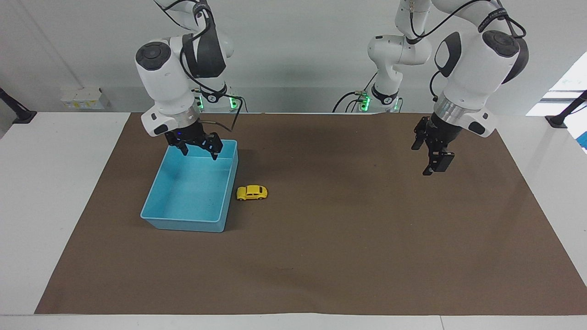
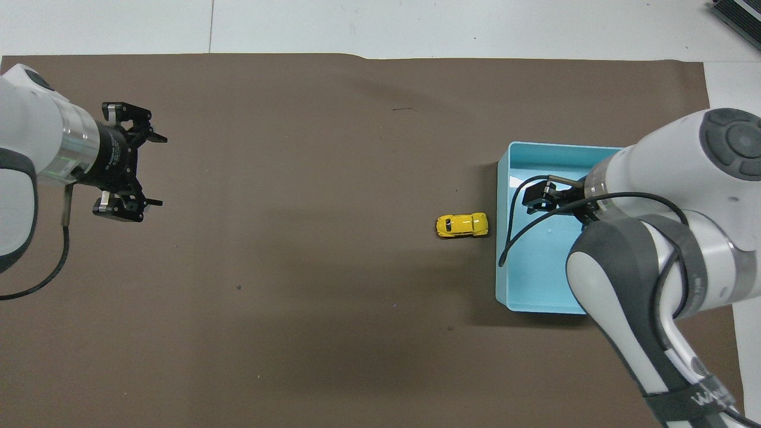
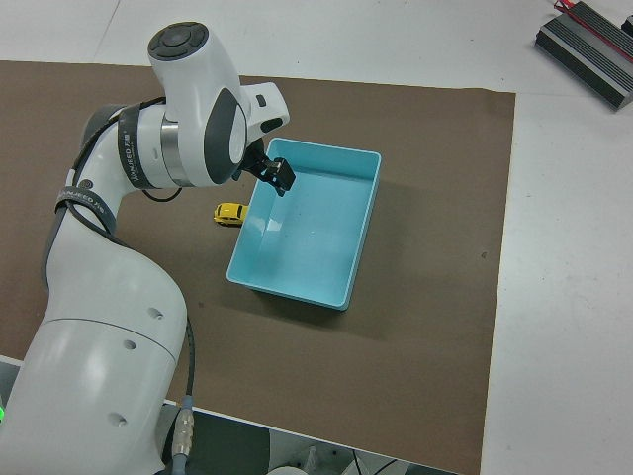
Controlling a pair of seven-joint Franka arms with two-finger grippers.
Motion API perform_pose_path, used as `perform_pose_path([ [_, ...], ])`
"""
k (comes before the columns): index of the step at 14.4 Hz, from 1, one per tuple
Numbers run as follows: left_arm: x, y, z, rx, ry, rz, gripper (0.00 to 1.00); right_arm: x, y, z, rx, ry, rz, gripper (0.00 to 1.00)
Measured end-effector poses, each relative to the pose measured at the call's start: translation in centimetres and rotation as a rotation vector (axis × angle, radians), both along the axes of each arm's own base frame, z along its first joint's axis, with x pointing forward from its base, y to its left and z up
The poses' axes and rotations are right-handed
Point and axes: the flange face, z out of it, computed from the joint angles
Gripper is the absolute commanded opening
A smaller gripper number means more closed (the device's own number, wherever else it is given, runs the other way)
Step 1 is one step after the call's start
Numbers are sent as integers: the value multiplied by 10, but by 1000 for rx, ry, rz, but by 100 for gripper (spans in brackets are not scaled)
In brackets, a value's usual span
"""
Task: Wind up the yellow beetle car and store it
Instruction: 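Lower the right gripper onto the yellow car and grasp it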
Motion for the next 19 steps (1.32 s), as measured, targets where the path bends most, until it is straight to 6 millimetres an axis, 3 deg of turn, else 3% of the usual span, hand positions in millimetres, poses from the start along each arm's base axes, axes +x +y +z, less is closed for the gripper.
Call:
perform_pose_path([
  [5,-7,-2,22,29,-58,-354,100,5,39,-23,-7,-8,-285,100],
  [8,-13,0,35,49,-100,-535,100,4,39,-24,-13,0,-390,100],
  [12,-12,4,35,80,-130,-810,100,4,42,-23,-12,2,-511,100],
  [15,-10,19,35,104,-145,-1000,100,9,45,-19,18,-36,-679,100],
  [19,-10,46,32,139,-123,-1218,100,11,53,-27,33,-37,-731,100],
])
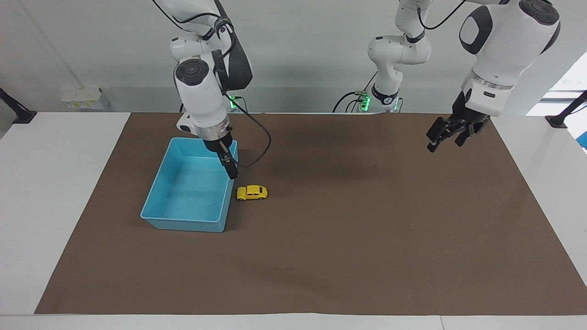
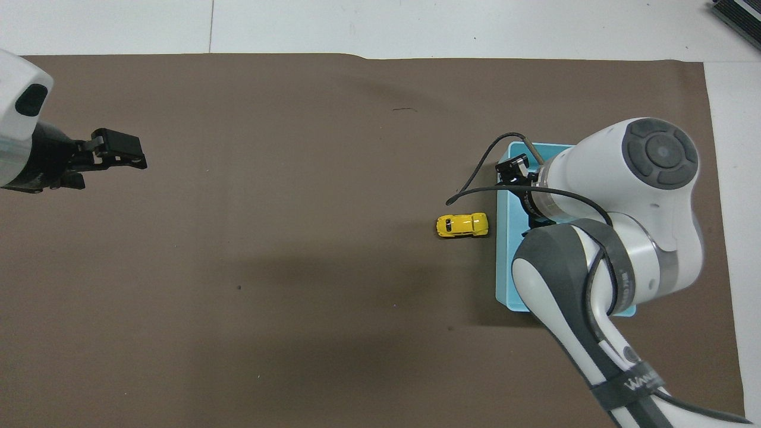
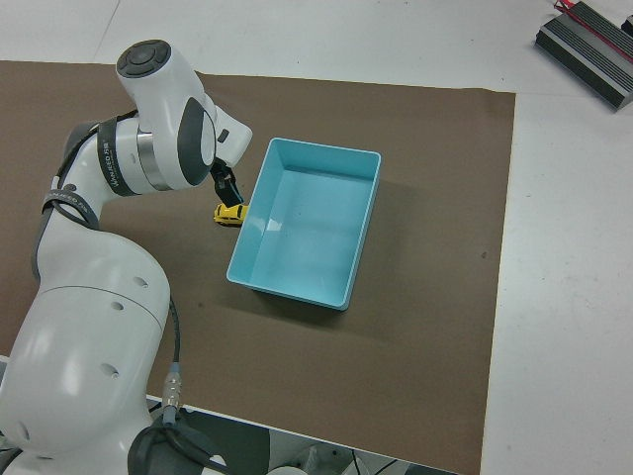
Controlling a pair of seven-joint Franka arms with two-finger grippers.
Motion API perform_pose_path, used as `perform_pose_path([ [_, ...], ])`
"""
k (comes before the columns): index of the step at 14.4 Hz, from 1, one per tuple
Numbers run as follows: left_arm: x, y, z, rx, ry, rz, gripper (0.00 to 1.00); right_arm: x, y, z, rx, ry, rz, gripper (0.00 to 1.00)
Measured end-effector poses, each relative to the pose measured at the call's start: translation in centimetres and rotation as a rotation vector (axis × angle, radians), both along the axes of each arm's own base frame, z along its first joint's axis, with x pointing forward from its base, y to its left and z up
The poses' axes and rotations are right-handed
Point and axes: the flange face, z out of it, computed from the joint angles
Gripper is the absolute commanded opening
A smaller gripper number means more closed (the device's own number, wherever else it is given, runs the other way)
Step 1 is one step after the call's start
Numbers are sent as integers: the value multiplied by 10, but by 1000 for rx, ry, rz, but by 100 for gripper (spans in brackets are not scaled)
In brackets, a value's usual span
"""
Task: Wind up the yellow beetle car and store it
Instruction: 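Lower the right gripper onto the yellow car and grasp it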
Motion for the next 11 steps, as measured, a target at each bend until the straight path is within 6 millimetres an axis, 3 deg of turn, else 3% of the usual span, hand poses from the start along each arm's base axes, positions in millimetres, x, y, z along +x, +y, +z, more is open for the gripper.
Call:
perform_pose_path([
  [4,-10,15,0,33,49,-172,100,3,27,-38,3,20,-149,100],
  [11,-23,11,4,56,100,-245,100,-6,58,-105,7,25,-271,100],
])
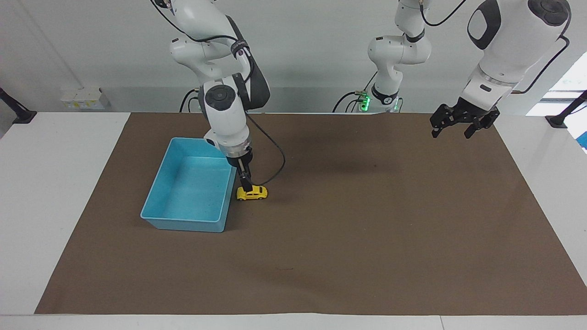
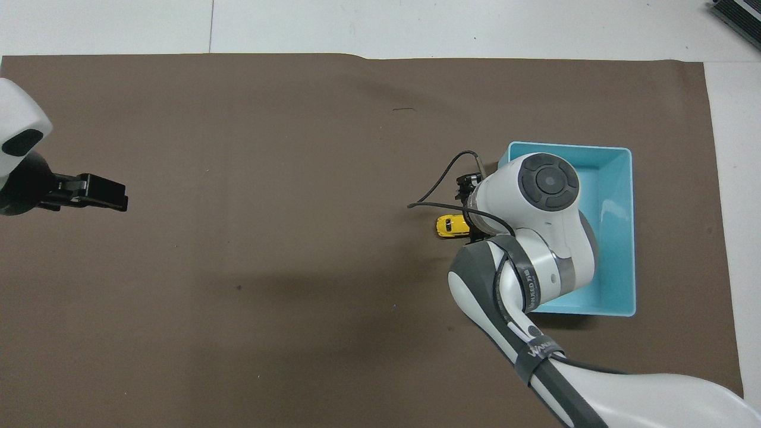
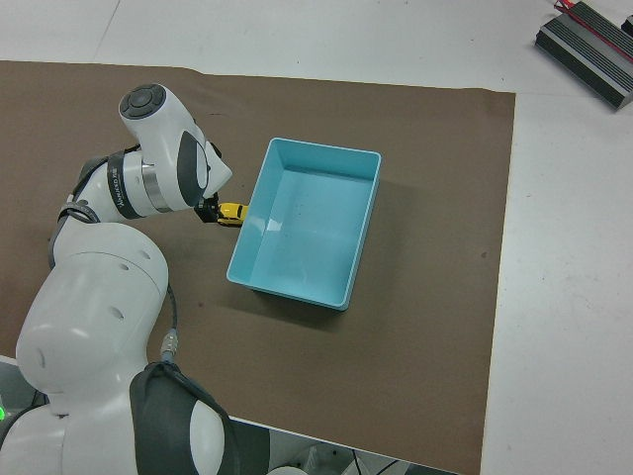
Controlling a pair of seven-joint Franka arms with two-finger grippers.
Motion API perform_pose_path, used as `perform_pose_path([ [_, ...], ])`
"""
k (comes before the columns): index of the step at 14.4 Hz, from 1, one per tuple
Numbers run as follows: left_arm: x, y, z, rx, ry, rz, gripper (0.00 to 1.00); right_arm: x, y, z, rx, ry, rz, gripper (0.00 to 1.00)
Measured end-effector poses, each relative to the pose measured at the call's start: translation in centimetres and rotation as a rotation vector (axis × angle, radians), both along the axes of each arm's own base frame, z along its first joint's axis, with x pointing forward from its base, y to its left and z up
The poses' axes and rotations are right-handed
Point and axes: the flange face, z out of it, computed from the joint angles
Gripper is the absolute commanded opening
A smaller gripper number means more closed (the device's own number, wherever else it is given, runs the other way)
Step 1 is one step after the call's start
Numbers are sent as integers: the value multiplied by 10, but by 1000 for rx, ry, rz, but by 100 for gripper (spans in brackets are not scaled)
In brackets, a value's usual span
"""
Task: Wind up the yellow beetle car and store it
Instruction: 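Lower the right gripper onto the yellow car and grasp it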
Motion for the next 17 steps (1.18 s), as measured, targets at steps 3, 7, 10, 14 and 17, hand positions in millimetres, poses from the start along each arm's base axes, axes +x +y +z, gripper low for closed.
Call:
perform_pose_path([
  [3,0,3,3,0,-6,2,100,-6,-1,-34,-1,-2,-11,100],
  [7,-5,5,12,-1,-22,-21,100,-12,-4,-46,-3,-1,-13,5],
  [10,-12,17,26,-3,-44,-10,100,-9,-3,-43,4,-21,-2,0],
  [14,-19,19,42,-2,-39,-13,100,-7,0,-31,-6,9,22,0],
  [17,-25,19,62,-2,-39,-22,100,3,5,8,-8,24,44,0],
])
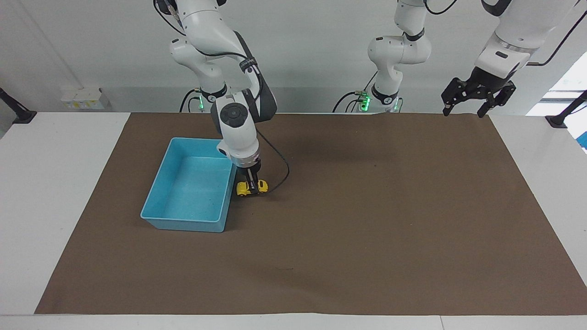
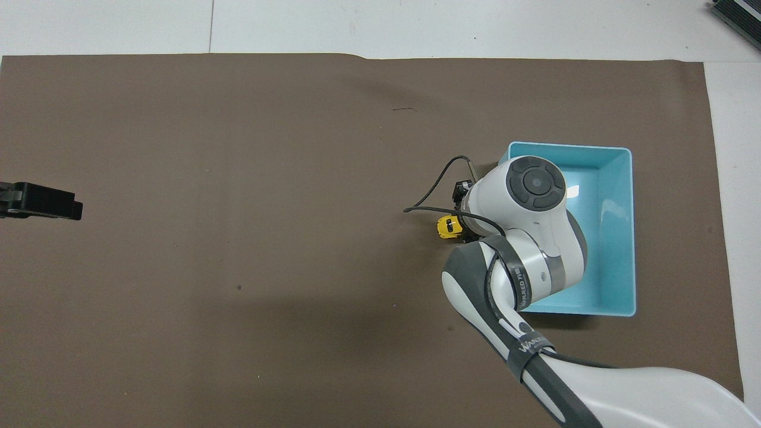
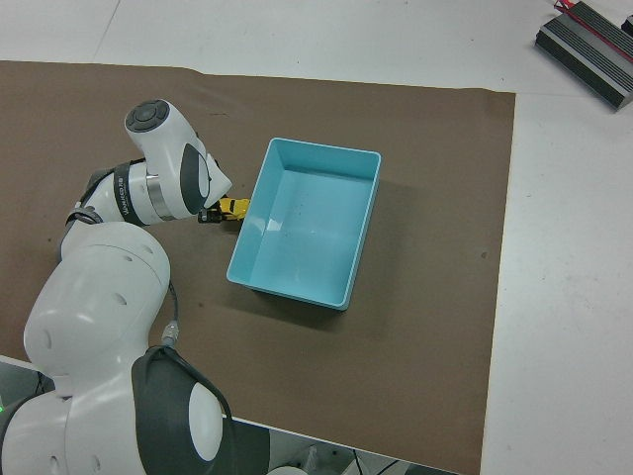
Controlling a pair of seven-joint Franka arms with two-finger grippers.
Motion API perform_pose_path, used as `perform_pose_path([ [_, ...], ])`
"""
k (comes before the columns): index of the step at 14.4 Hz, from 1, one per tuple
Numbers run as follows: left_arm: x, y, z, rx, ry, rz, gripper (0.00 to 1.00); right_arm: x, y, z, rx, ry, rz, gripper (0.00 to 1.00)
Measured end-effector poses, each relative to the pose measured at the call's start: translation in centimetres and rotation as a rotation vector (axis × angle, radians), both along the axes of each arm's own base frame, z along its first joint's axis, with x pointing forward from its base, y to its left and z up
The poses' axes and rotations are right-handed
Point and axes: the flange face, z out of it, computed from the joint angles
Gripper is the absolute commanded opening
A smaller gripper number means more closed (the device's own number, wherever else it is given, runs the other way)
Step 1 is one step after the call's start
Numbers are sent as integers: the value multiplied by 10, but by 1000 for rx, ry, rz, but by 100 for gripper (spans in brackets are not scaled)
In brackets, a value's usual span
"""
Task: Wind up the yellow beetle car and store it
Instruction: 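Lower the right gripper onto the yellow car and grasp it, then lift the car with the right gripper into the blue bin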
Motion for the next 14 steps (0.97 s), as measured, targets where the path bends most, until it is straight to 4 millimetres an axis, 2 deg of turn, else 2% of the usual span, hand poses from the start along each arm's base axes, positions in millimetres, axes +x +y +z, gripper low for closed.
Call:
perform_pose_path([
  [3,0,0,1,0,1,0,100,11,-1,49,2,4,50,0],
  [6,-1,-1,0,1,6,-2,100,25,-24,77,1,11,104,0],
  [11,-2,0,-1,1,14,-2,100,36,-74,93,5,23,305,0],
  [14,-2,0,-1,1,14,-2,100,32,-85,100,11,34,479,0],
])
